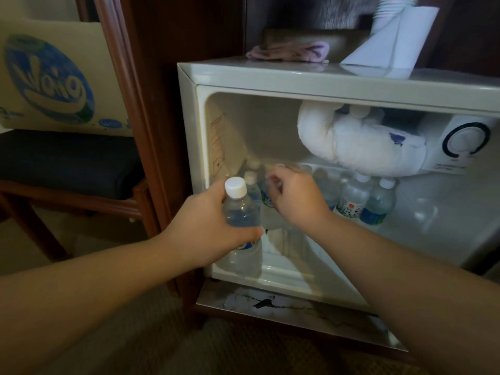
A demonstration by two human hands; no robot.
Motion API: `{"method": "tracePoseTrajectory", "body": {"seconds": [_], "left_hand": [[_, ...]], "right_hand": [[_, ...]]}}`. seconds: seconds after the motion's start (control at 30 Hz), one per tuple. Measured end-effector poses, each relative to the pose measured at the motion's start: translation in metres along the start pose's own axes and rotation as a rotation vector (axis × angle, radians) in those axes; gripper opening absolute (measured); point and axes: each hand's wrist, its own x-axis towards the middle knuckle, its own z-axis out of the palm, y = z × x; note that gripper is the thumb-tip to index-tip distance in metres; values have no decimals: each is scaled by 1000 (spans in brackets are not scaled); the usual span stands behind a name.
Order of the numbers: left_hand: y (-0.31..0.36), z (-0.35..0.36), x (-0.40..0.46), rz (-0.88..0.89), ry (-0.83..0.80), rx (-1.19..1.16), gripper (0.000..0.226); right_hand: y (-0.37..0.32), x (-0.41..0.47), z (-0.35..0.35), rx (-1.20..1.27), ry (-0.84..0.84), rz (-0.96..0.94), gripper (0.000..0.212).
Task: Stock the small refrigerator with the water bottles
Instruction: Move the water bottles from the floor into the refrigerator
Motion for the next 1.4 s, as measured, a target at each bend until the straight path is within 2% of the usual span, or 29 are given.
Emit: {"method": "tracePoseTrajectory", "body": {"seconds": [0.1,0.2,0.3,0.43,0.57,0.67,0.8,0.9,1.23,1.4], "left_hand": [[5,23,24,-14,26,29,71],[12,37,51,5,-3,165,69],[14,49,74,39,-53,298,70],[20,68,94,26,-115,430,71],[22,85,101,-14,-116,391,77],[20,95,105,-41,-118,378,92],[14,105,108,-119,-133,398,88],[14,109,108,-170,-112,377,100],[20,106,107,-96,-111,480,93],[28,98,106,3,-95,630,101]], "right_hand": [[15,-22,-18,-88,-38,139,14],[31,-47,-31,-246,-349,315,17],[41,-79,-32,-377,-639,333,43],[56,-111,-18,-368,-845,303,67],[65,-138,0,-376,-1005,367,83],[67,-151,3,-363,-1045,381,95],[64,-152,0,-396,-1099,345,112],[61,-149,-2,-430,-1149,337,119],[56,-141,1,-470,-1215,323,129],[57,-137,-7,-404,-1185,336,127]]}}
